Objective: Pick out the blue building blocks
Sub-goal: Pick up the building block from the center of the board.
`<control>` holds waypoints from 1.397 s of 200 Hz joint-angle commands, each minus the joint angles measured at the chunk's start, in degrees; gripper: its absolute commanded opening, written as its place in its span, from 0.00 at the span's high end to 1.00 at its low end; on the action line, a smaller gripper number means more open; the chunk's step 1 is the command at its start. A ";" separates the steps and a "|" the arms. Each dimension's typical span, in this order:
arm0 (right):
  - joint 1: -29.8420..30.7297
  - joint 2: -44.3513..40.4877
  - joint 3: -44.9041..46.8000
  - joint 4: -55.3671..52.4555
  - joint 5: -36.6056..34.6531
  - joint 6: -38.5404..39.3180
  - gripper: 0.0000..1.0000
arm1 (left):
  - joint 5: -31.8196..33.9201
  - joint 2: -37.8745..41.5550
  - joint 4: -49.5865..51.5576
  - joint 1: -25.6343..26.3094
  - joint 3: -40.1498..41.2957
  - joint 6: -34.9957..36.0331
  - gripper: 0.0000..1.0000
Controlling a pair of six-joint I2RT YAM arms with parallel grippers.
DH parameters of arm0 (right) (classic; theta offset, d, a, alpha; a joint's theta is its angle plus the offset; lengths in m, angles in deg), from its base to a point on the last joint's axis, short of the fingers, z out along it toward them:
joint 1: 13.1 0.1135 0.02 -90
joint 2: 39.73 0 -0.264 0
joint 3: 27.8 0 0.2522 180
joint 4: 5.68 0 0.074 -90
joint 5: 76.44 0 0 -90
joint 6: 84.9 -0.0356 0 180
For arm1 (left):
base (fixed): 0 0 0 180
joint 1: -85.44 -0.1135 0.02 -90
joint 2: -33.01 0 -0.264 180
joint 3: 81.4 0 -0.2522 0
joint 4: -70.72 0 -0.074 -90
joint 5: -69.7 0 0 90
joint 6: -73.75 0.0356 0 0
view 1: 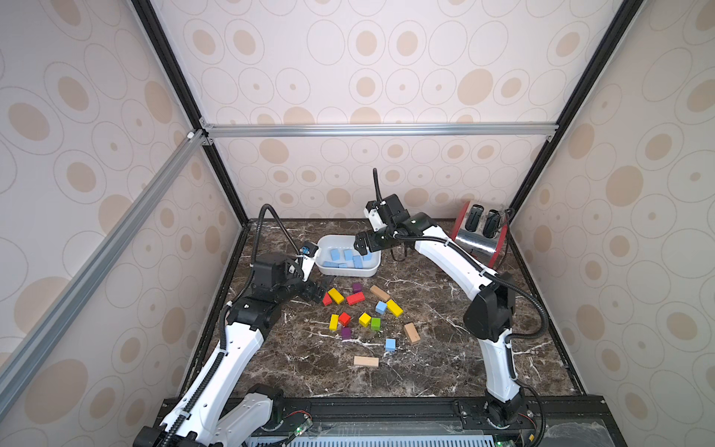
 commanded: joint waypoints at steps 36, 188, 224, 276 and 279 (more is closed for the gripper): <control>2.45 -13.70 13.89 -2.68 -7.53 0.87 0.00 | -0.56 1.80 3.48 5.39 -0.85 4.49 0.01; 9.66 -30.28 45.51 -3.39 -7.30 -22.68 0.17 | -3.10 10.32 7.60 7.35 6.90 3.03 0.01; 9.98 -28.27 47.32 -1.31 -5.56 -25.47 0.22 | -3.06 10.16 6.67 7.61 9.12 2.49 0.01; 10.07 -23.10 46.35 1.36 -2.75 -27.13 0.29 | -3.01 7.76 2.16 7.82 12.42 1.10 0.01; 10.01 -22.69 46.14 1.36 -2.45 -27.17 0.30 | -3.06 7.59 1.94 7.77 12.50 1.08 0.01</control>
